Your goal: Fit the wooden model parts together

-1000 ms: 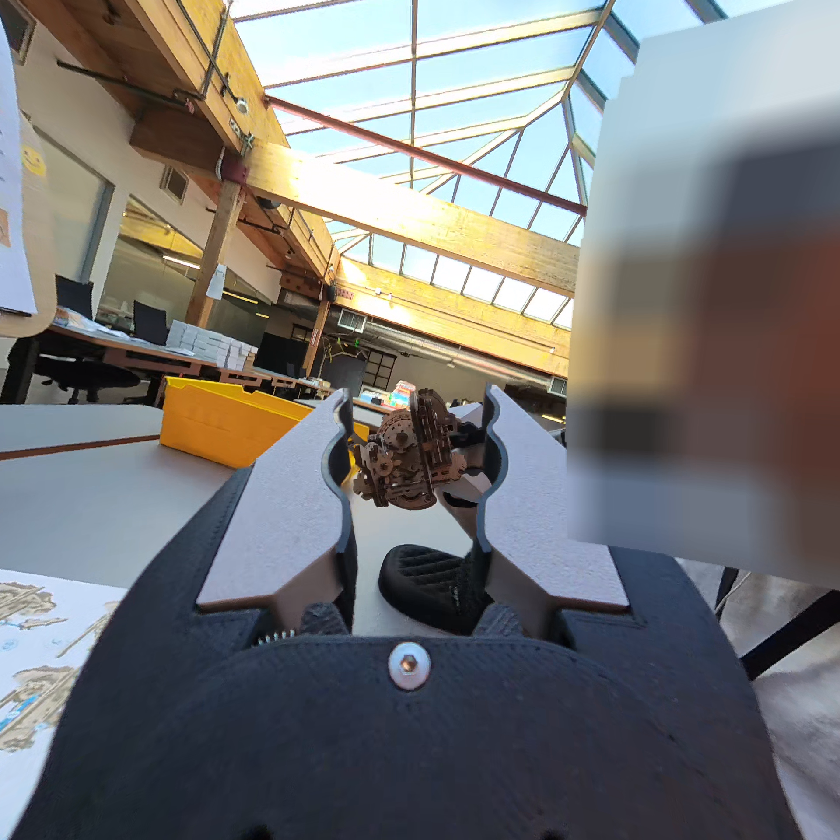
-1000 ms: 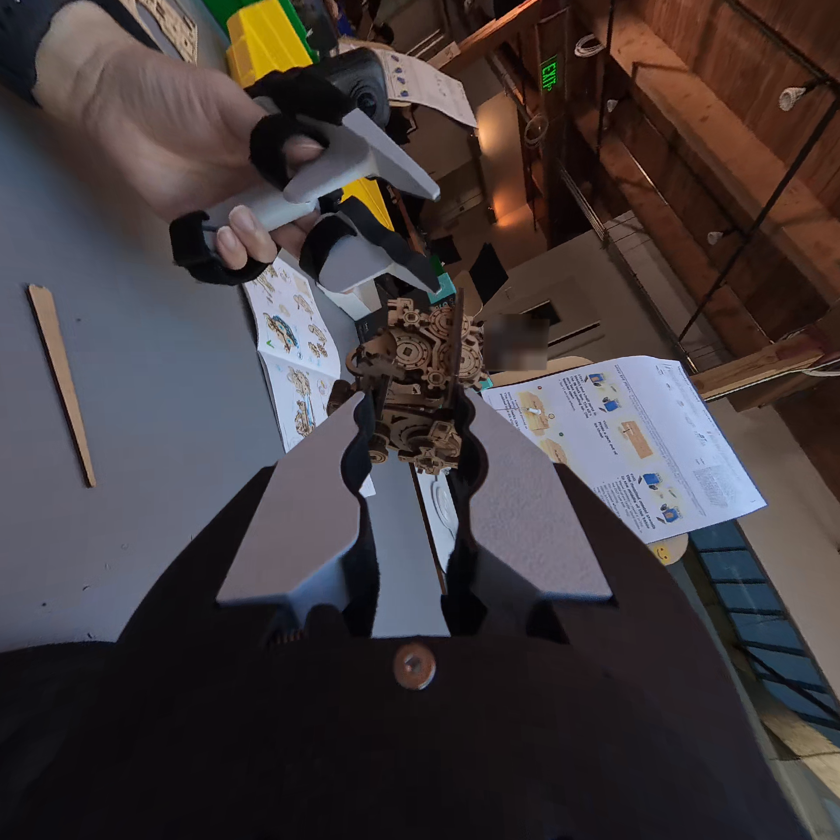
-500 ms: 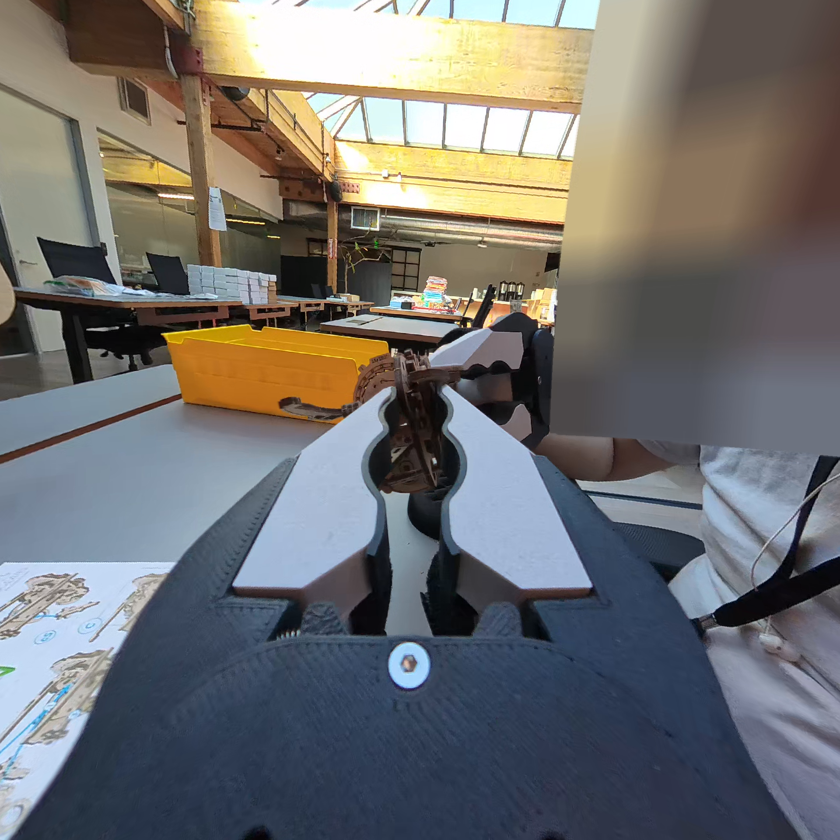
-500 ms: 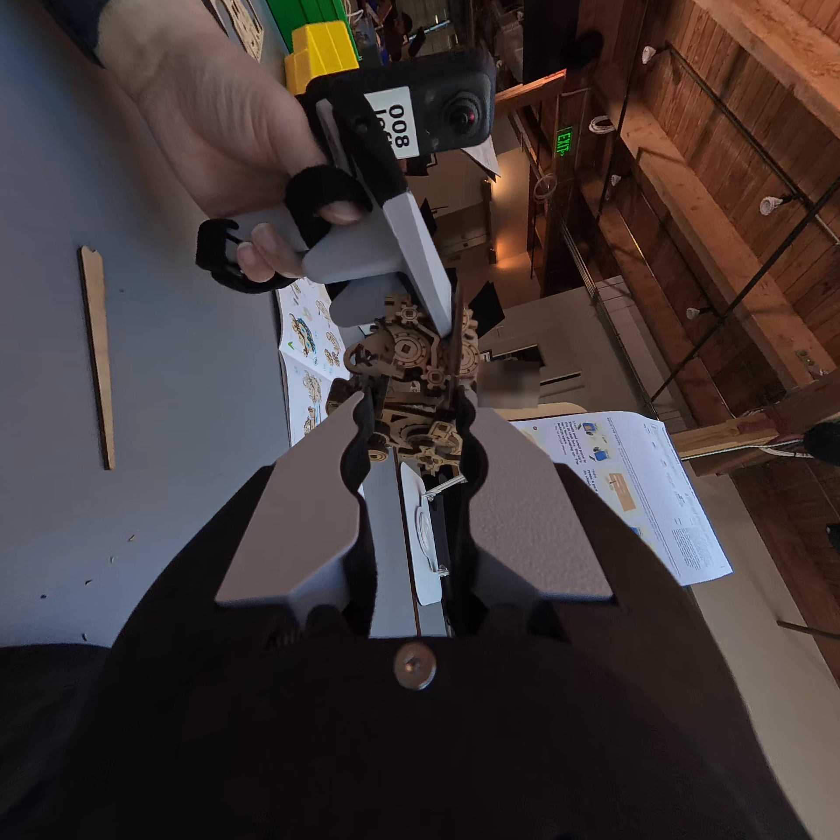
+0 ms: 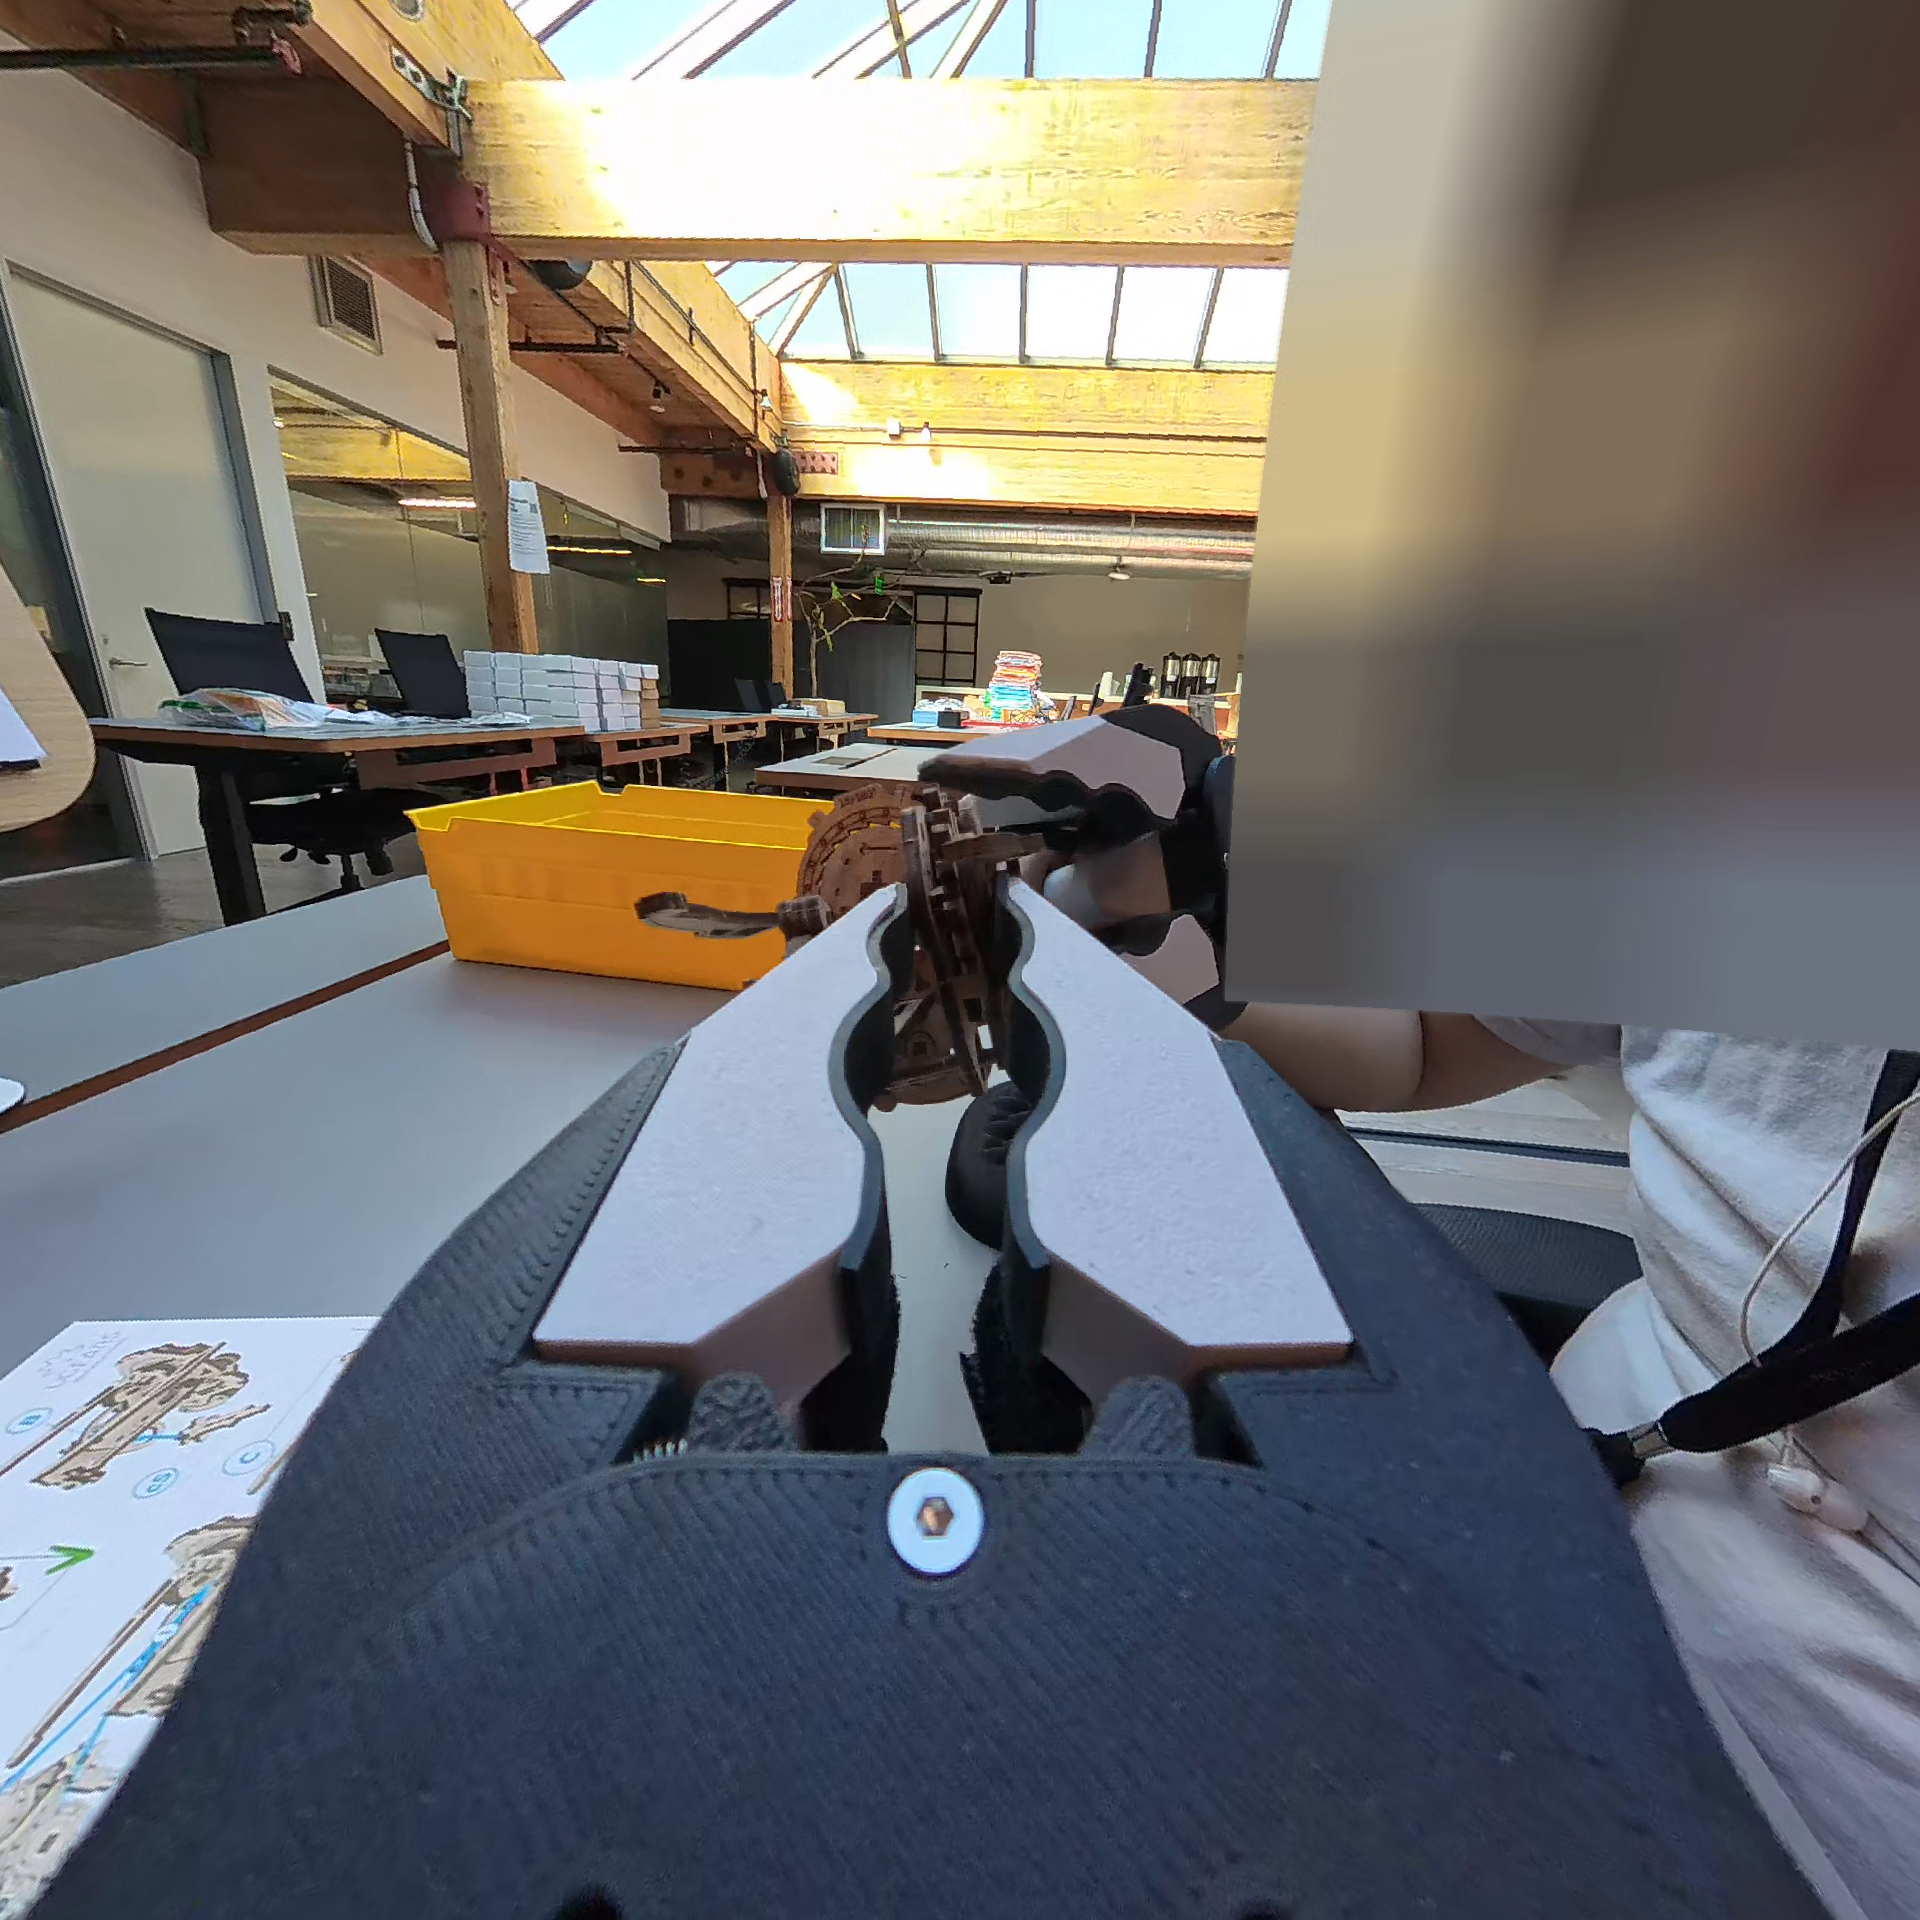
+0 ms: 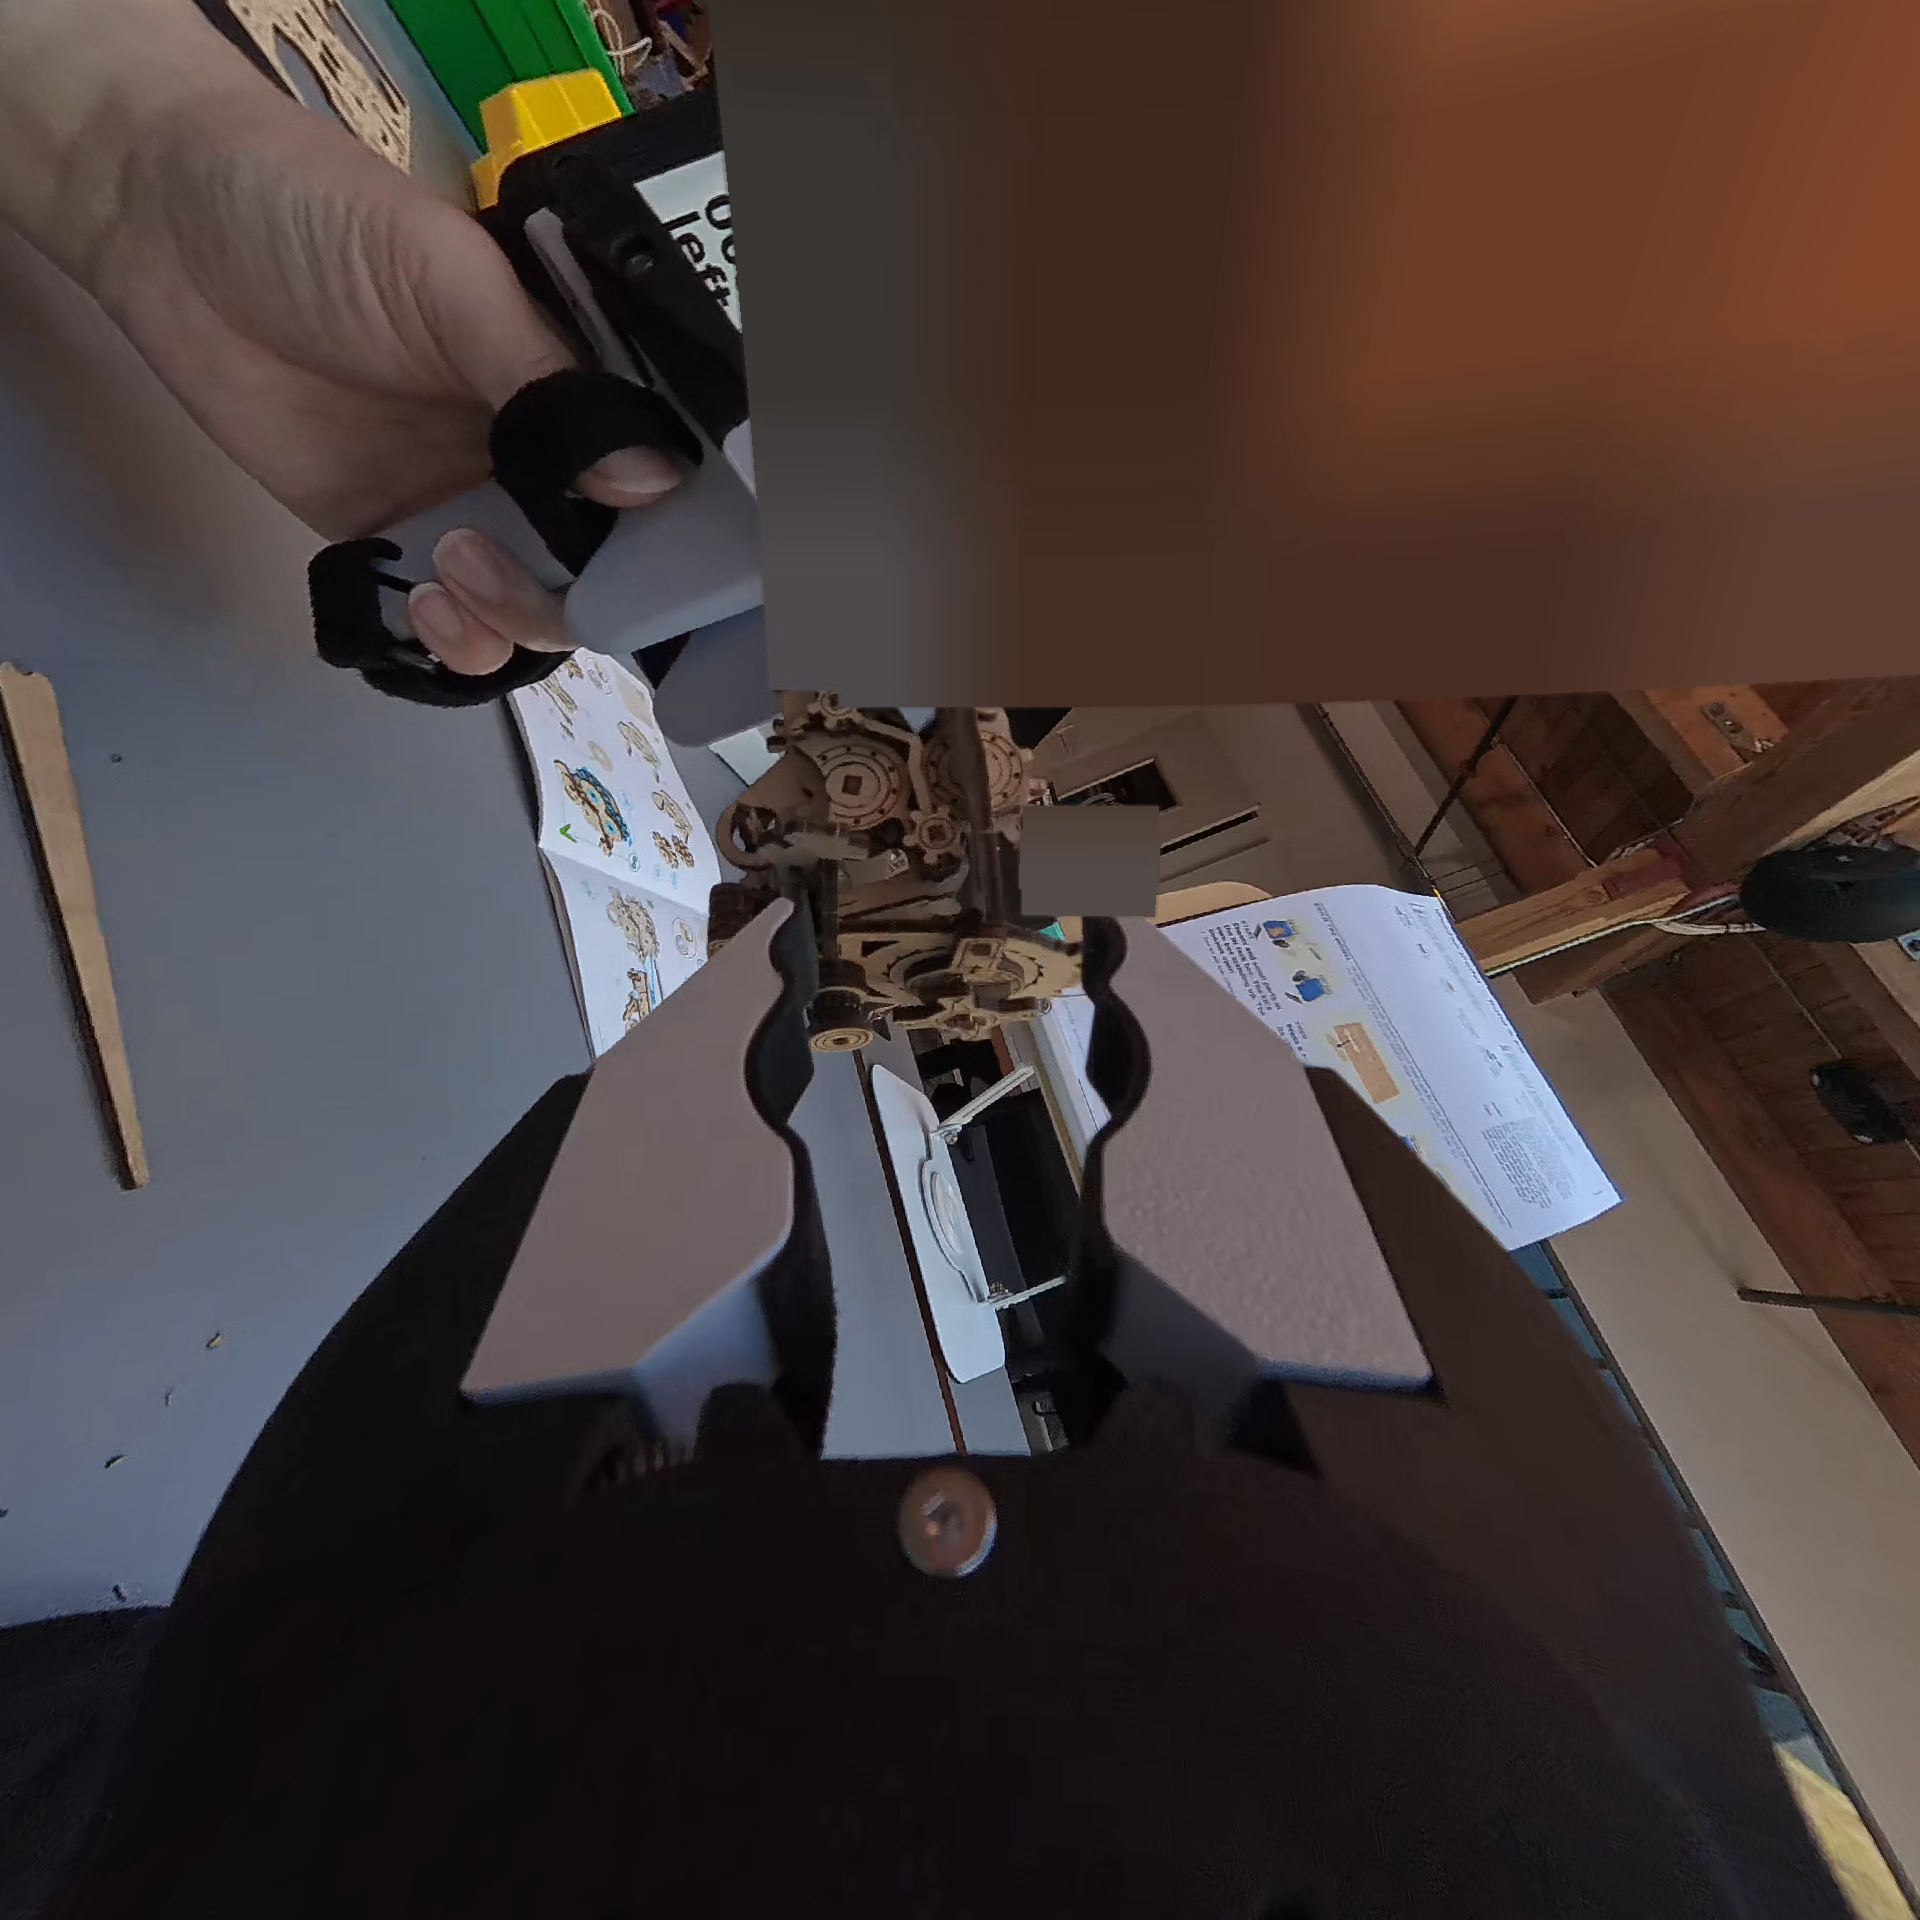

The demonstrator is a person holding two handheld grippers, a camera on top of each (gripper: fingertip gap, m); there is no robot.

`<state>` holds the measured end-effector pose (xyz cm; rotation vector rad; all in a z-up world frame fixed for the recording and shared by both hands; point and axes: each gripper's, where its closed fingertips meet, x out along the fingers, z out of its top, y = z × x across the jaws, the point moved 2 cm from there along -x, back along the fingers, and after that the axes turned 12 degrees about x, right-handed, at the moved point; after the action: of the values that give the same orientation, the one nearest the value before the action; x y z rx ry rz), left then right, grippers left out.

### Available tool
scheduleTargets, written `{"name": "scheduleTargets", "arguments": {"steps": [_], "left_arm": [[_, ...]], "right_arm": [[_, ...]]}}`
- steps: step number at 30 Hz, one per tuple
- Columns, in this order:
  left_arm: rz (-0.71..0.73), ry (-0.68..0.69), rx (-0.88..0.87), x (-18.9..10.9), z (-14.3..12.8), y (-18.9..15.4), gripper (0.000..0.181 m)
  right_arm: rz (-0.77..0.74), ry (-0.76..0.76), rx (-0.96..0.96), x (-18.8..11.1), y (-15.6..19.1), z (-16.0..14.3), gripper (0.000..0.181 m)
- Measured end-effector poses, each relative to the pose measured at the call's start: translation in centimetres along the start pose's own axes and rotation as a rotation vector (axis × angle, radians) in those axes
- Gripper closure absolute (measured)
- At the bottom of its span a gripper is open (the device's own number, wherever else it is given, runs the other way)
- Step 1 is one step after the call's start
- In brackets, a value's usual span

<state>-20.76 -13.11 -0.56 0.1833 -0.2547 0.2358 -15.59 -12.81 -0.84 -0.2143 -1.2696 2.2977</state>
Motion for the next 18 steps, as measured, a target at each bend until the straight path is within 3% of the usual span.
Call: {"name": "scheduleTargets", "arguments": {"steps": [11, 18], "left_arm": [[-0.004, 0.006, -0.026, -0.07, -0.21, 0.07, 0.17], [-0.006, -0.006, -0.091, -0.14, -0.36, 0.36, 0.17]], "right_arm": [[0.004, 0.021, -0.007, 0.17, 0.05, -0.36, 0.131], [0.017, 0.019, -0.022, 0.03, 0.32, -0.39, 0.142]]}}
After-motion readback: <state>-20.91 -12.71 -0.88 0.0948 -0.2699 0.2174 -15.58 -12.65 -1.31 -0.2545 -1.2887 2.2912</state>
